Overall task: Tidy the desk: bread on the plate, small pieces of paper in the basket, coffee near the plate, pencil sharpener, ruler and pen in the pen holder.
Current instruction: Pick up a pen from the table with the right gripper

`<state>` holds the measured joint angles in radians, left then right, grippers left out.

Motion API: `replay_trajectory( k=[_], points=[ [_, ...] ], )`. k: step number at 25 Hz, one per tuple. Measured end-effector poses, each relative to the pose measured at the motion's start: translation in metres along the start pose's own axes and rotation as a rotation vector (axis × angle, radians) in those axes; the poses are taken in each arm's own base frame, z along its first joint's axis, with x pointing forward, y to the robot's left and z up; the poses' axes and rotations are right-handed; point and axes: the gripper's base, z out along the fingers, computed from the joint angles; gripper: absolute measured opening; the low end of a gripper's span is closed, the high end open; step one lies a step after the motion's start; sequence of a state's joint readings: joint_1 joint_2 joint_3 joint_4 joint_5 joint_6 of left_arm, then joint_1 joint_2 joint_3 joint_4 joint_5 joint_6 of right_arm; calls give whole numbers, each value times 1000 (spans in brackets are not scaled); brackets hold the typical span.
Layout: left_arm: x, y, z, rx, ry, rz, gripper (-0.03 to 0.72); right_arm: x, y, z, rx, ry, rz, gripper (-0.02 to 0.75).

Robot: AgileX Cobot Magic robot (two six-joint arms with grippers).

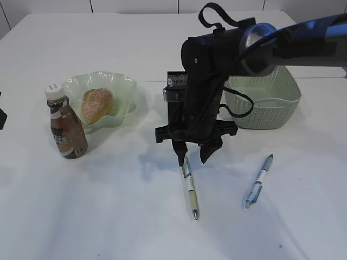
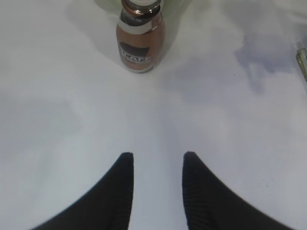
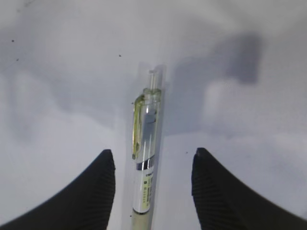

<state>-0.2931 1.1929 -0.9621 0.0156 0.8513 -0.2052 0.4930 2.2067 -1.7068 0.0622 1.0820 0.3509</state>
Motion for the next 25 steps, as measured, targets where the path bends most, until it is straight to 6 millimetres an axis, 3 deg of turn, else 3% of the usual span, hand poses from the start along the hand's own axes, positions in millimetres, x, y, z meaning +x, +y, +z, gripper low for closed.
replay_trajectory(
  k=[25],
  points=[
    [0, 0, 0, 1, -4, 0, 239, -1, 9, 26, 8, 1, 35, 419]
  ],
)
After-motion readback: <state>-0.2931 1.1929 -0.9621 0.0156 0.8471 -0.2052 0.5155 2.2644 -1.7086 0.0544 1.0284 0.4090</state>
